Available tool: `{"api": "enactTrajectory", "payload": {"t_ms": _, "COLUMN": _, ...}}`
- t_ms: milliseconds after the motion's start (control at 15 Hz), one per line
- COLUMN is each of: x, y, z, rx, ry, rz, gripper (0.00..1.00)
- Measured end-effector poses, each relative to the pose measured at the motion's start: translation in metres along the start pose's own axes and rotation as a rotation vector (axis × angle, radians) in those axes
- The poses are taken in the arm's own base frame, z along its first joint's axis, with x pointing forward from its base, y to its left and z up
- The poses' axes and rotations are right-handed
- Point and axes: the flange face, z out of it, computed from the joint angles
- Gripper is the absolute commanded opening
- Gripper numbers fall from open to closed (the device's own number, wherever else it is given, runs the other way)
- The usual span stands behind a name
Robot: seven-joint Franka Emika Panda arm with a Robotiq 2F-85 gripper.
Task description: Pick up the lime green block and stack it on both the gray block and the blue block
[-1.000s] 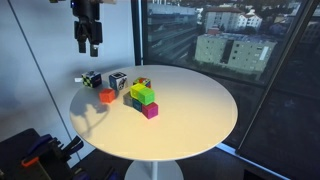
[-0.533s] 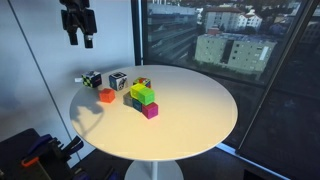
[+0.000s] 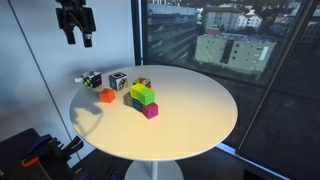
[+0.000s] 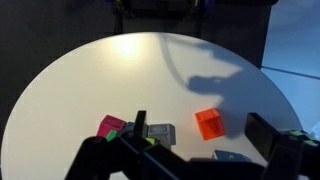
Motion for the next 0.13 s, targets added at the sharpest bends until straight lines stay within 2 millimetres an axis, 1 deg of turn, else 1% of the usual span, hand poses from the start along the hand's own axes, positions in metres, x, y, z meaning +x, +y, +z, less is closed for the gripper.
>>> {"api": "enactTrajectory", "payload": {"t_ms": 133, "x": 0.0, "y": 0.0, "z": 0.0004, "rx": 0.0, "ry": 0.0, "rz": 0.0, "gripper": 1.0}}
